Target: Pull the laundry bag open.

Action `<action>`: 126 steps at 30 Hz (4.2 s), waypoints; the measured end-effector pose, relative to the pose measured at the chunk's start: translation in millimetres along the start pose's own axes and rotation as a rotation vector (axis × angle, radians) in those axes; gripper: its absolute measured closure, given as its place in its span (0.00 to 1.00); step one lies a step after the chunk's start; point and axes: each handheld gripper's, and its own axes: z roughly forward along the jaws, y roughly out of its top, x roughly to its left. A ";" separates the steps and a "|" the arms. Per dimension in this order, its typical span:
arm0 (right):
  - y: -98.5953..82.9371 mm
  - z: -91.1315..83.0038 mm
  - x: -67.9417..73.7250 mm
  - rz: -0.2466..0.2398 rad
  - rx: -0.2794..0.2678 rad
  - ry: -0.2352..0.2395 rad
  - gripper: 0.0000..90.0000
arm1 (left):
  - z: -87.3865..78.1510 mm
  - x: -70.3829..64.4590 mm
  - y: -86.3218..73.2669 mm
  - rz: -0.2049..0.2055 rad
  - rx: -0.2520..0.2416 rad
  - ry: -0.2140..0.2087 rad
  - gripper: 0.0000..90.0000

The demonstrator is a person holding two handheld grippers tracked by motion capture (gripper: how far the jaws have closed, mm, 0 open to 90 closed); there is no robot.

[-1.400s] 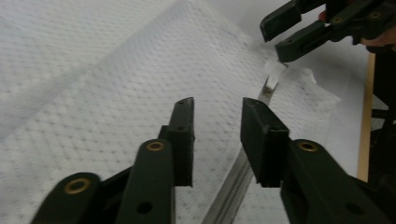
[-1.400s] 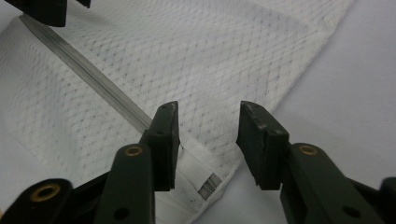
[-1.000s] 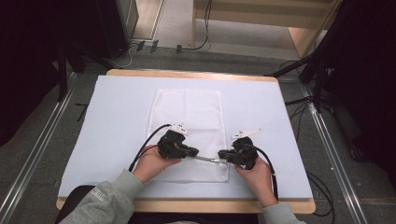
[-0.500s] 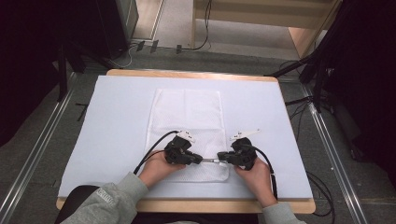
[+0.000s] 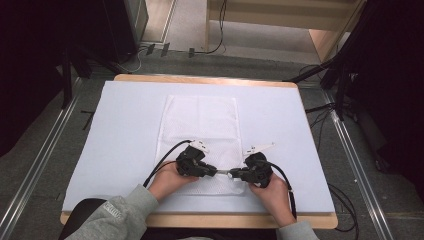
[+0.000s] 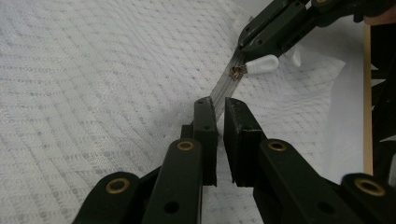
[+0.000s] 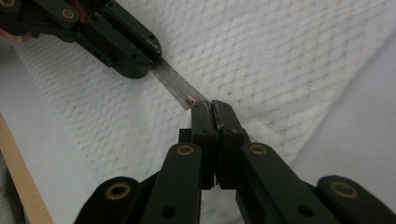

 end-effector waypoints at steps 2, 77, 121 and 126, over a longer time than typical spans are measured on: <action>1.2 1.5 2.4 -0.009 0.000 0.002 1.00 | 0.0 -0.2 0.1 0.002 0.000 0.001 0.93; -8.3 0.4 -1.1 -0.121 -0.077 -0.074 1.00 | 11.6 5.3 19.3 -0.132 0.039 -0.098 0.98; -8.5 0.5 -2.1 -0.131 -0.079 -0.065 1.00 | -28.7 24.4 -2.0 -0.168 0.067 -0.106 0.98; -8.1 0.2 -2.6 -0.129 -0.076 -0.061 1.00 | -32.0 26.6 -4.6 -0.173 0.067 -0.102 0.98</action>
